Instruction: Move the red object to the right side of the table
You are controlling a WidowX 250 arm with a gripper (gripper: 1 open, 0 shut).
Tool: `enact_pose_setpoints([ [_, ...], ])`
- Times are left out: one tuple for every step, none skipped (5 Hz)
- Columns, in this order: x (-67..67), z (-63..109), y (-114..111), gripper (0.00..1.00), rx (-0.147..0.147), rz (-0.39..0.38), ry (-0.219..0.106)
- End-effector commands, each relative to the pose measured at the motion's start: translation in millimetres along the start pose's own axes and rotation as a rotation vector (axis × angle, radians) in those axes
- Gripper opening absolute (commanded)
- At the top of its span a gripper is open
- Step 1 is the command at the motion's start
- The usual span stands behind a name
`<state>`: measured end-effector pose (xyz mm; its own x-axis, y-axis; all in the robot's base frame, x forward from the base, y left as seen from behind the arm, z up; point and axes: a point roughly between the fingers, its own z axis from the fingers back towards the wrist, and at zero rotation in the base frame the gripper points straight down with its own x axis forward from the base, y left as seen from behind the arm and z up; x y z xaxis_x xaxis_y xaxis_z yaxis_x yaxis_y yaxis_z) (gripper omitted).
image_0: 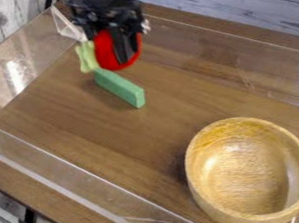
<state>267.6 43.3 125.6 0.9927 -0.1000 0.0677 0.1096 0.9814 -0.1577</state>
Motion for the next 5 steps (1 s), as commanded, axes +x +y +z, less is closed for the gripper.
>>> enact_pose_setpoints([
  [1.5, 8.2, 7.3, 0.00, 0.017, 0.040, -0.030],
  [-0.3, 9.6, 16.8, 0.00, 0.025, 0.084, -0.033],
  [3.8, -4.9, 15.8, 0.00, 0.022, -0.001, -0.017],
  [7.8, -21.4, 13.3, 0.00, 0.018, -0.082, -0.003],
  [6.3, -38.5, 5.8, 0.00, 0.014, -0.042, -0.007],
])
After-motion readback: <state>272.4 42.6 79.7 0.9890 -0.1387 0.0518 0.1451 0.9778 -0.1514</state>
